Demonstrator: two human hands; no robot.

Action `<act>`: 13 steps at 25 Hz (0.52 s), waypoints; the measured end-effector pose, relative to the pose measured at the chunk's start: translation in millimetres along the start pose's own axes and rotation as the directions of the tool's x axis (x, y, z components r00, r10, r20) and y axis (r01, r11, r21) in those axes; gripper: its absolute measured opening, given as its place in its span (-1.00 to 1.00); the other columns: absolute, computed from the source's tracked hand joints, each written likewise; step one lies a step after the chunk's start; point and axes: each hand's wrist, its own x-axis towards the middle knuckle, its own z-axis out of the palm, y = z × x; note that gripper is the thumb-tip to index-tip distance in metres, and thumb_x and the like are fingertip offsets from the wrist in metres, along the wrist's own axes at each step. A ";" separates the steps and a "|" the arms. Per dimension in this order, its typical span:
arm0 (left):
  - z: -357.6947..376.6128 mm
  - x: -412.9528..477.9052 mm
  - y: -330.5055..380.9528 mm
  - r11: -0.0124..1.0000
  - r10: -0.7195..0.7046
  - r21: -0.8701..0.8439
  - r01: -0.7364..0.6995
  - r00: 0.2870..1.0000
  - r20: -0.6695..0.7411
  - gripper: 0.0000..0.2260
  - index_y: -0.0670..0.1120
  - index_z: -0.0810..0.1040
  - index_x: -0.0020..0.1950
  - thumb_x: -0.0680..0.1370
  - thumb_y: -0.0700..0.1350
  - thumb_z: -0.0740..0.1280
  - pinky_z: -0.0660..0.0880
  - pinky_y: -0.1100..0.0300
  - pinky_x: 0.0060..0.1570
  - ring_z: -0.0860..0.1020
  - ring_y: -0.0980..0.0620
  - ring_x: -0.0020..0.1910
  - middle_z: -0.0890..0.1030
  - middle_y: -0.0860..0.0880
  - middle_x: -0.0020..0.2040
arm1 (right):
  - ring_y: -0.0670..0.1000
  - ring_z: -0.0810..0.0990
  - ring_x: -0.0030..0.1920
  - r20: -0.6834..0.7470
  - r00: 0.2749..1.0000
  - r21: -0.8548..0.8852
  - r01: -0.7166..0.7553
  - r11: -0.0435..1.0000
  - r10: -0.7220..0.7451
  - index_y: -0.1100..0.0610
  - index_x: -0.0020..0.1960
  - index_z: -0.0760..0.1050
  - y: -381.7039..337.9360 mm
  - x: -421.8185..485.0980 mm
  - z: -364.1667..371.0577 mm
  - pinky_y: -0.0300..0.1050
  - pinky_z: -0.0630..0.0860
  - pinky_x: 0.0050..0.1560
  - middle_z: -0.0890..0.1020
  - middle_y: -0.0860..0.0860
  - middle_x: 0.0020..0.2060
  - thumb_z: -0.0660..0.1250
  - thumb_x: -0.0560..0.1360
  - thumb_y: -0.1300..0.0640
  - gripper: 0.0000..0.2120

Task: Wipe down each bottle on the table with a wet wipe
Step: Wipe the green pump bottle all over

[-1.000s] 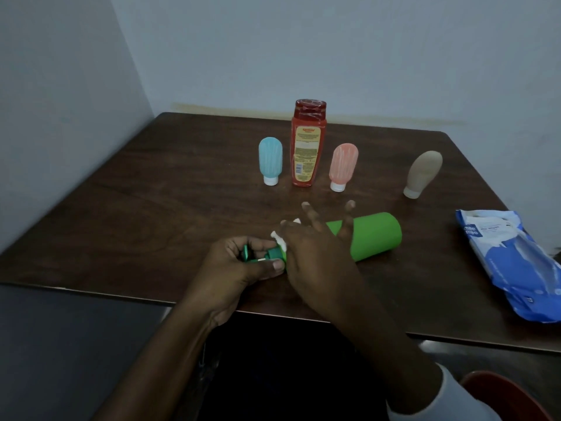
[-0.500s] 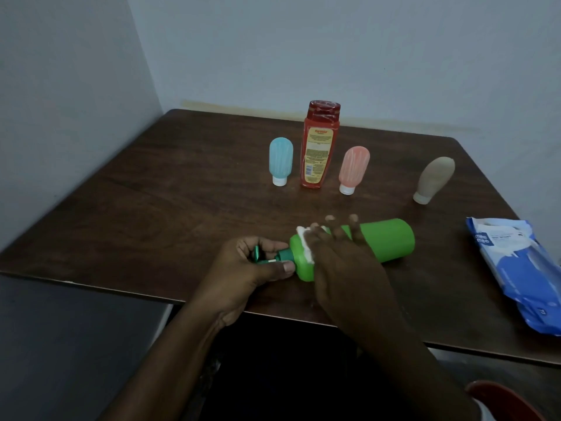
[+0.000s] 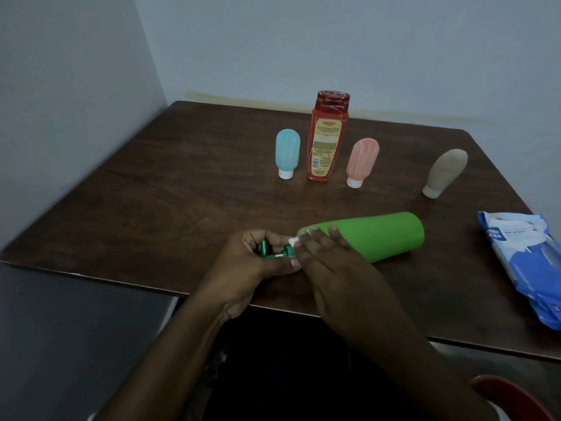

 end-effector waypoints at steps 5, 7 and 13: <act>-0.2 -1.1 1.1 1.000 0.001 0.027 0.000 1.000 -0.017 -0.58 -0.34 0.67 0.03 0.20 -0.32 0.60 0.68 0.17 -0.03 0.65 -0.02 -0.13 0.67 -0.06 -0.17 | 0.14 0.52 0.34 -0.064 0.975 0.072 -0.206 0.976 0.211 0.23 0.37 0.47 31.2 2.1 -8.9 0.13 0.27 0.46 0.56 0.16 0.30 0.15 0.44 0.25 -0.50; 0.2 -1.9 1.9 0.999 0.011 0.035 -0.010 1.000 -0.011 -0.60 -0.30 0.68 0.00 0.18 -0.31 0.61 0.65 0.16 -0.02 0.64 -0.04 -0.11 0.66 -0.14 -0.12 | 0.14 0.50 0.35 -0.040 0.984 0.060 -0.169 0.984 0.172 0.26 0.36 0.47 10.3 -5.1 -6.4 0.13 0.31 0.45 0.55 0.17 0.31 0.10 0.45 0.23 -0.49; 0.0 -0.2 0.2 1.000 0.015 0.009 -0.015 1.000 -0.024 -0.65 -0.31 0.67 -0.02 0.22 -0.40 0.58 0.66 0.20 -0.08 0.67 0.00 -0.12 0.72 -0.05 -0.14 | 0.16 0.48 0.36 -0.024 0.939 0.130 -0.337 0.933 0.342 0.20 0.38 0.46 55.1 5.0 -4.8 0.05 0.17 0.49 0.56 0.16 0.30 0.15 0.43 0.32 -0.48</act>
